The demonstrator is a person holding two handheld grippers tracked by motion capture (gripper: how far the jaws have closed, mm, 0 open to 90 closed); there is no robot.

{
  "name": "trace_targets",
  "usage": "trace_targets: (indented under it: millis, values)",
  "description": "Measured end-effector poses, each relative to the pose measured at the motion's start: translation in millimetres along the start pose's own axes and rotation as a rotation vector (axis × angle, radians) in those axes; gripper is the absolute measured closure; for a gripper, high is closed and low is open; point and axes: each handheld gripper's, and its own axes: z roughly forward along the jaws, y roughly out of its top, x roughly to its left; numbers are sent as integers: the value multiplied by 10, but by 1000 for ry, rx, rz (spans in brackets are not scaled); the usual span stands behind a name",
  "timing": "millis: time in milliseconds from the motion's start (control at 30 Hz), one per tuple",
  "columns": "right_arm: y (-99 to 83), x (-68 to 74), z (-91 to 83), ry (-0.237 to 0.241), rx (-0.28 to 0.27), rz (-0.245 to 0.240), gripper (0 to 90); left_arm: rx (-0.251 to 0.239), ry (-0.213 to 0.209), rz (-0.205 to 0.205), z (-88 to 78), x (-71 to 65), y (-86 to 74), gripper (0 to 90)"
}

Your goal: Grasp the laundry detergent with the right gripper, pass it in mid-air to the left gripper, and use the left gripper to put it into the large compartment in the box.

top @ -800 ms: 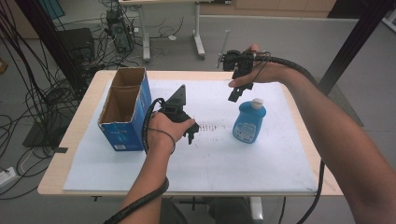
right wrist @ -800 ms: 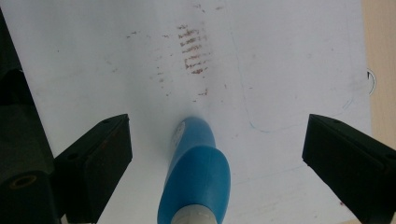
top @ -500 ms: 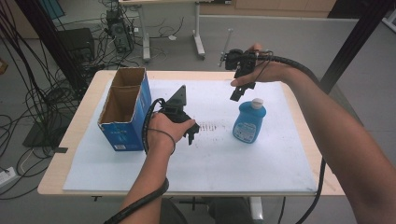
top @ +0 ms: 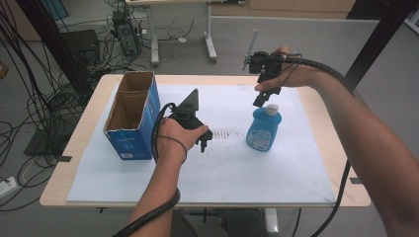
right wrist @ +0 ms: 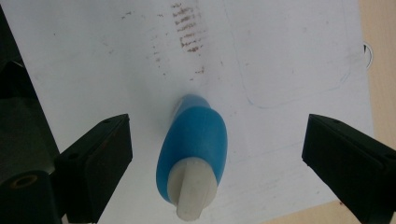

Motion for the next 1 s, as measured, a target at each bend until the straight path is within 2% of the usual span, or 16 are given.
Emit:
trace_targets:
  millis: [533,600,1000]
  values:
    - [-483,-31,-83,-3,-11,46,83,-6,9,13,-49,-41,-18,56]
    - [-578,-32,-96,-5,-26,61,78,-11,10,12,-56,-33,-19,55]
    - [-975,-62,-144,-9,-39,115,68,-4,2,23,-56,-65,7,55]
